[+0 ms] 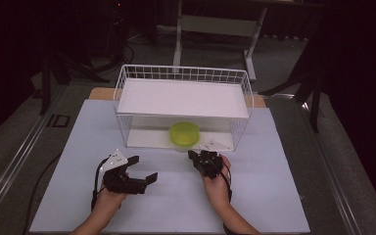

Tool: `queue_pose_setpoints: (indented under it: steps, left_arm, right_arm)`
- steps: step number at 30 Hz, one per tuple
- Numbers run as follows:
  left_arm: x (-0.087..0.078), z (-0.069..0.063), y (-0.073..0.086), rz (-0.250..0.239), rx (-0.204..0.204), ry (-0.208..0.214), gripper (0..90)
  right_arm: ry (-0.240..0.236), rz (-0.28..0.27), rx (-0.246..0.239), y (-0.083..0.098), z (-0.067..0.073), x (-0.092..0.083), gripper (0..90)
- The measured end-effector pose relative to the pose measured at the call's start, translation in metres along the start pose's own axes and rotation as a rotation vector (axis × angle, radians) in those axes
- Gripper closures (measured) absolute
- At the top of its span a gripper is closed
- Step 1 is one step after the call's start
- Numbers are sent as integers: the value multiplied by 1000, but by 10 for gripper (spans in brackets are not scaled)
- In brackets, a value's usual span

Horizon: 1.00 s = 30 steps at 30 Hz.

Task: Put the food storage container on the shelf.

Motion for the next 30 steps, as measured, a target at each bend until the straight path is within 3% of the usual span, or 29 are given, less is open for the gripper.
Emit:
queue_pose_setpoints:
  steps: [6,9,27,30]
  left_arm:
    - [6,1,7,25,17,-1,21]
    - [7,0,9,33,15,17,21]
    - [-4,7,14,4,9,-3,21]
    - [-4,5,15,10,29,-15,21]
  right_arm:
    - [0,15,15,0,-4,8,898]
    - [-3,15,26,-1,-5,11,898]
    - [18,32,44,-16,-5,36,897]
    - [30,46,28,-18,-3,40,897]
Point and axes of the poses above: each handheld gripper's, and its own axes: x roughly forward along the jaws, y roughly out of its underside, z roughly to its left, the point moved 7 cm from there along x, roughly forward along the jaws, and after that the axes turned 13 degrees about z, right-handed, at the moved point
